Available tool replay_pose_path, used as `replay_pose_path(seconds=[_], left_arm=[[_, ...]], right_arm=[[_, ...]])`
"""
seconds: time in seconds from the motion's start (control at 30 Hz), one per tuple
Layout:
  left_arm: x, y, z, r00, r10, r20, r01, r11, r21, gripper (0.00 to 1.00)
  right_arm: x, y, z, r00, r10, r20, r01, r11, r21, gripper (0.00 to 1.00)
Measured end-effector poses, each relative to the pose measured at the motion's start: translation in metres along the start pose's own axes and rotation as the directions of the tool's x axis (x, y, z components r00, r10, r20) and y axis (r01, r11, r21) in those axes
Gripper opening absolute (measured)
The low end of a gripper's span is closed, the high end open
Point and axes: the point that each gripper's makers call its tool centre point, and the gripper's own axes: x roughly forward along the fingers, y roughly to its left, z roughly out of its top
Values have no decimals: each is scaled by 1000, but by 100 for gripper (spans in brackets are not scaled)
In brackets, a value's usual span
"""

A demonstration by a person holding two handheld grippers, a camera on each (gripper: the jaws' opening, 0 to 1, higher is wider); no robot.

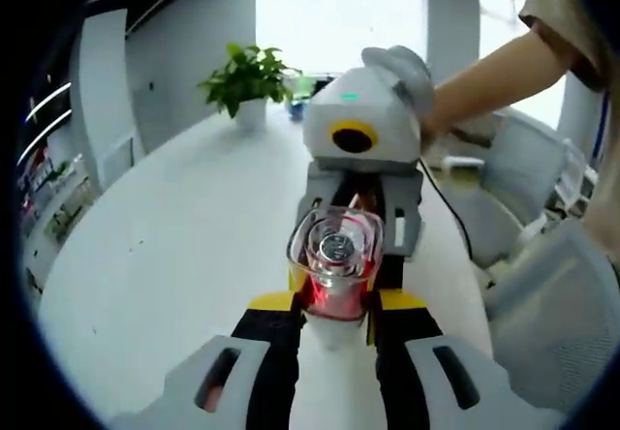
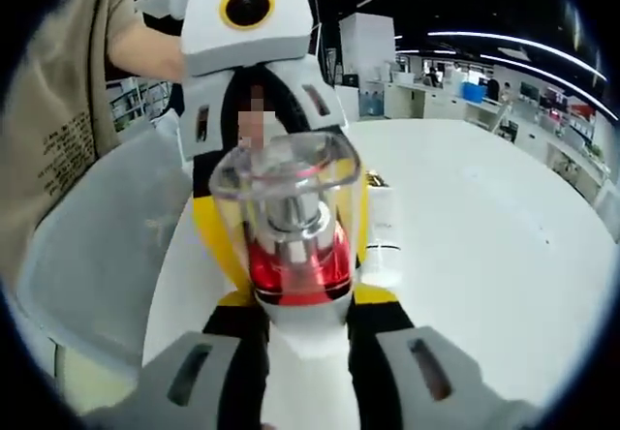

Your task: Arrange the skincare products in the storage area until every visible bottle or jar stands upright without overlapping.

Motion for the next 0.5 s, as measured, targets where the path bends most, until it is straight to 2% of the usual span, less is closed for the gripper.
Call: replay_pose_path(seconds=[0.1, 0.23, 0.3, 0.37, 0.5], left_arm=[[0, 0, -1, 1000, 3, -1, -3, 1000, -6, 26], [-2, 1, -1, 1000, 8, -3, -9, 1000, -15, 27], [-3, -1, -2, 1000, 9, -6, -9, 1000, -18, 29], [-5, -3, -2, 1000, 7, -10, -7, 1000, -19, 31], [-11, -8, -5, 1000, 9, -16, -10, 999, -31, 36]], right_arm=[[0, -1, 0, 1000, -7, -7, 7, 999, 37, 31], [0, -3, -4, 998, -55, -18, 57, 989, 138, 32], [-2, -7, -4, 996, -88, -18, 90, 986, 140, 35], [-5, -9, -8, 990, -134, -49, 141, 974, 179, 39], [-11, -5, -7, 983, -174, -54, 181, 967, 177, 42]])
